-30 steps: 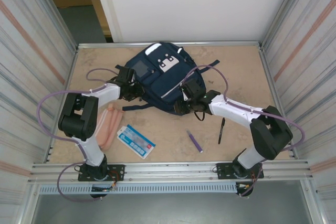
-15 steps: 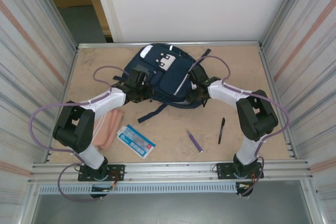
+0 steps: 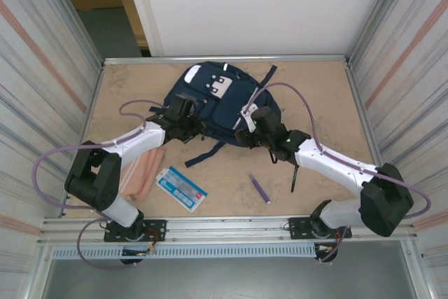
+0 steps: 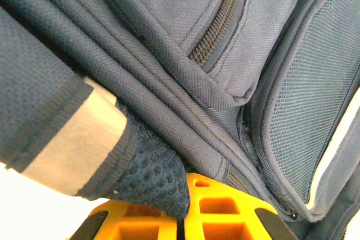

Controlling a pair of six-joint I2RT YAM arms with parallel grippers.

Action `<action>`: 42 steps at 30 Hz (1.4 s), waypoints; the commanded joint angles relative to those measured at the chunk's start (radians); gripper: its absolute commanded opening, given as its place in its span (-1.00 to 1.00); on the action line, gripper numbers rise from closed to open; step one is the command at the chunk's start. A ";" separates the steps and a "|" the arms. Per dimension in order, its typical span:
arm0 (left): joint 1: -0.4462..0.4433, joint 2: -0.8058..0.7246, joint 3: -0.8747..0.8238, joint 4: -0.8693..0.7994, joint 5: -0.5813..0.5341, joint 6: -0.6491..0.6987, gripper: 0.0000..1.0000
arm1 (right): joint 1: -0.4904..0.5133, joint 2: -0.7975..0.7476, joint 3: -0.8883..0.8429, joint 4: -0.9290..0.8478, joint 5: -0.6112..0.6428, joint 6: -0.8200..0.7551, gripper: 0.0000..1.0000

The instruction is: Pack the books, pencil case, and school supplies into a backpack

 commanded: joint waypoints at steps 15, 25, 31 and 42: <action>-0.115 -0.169 0.020 -0.087 -0.099 -0.374 -0.82 | 0.354 0.528 -0.342 1.440 0.168 -0.389 -0.01; -0.142 -0.193 -0.032 -0.032 -0.131 -0.468 -0.79 | 0.319 0.622 -0.321 1.559 0.304 -0.225 -0.02; -0.149 -0.191 -0.040 -0.019 -0.132 -0.483 -0.79 | 0.305 0.654 -0.282 1.558 0.353 -0.168 -0.13; -0.153 -0.171 -0.071 0.035 -0.086 -0.532 -0.81 | 0.319 0.715 -0.190 1.558 0.501 -0.055 -0.48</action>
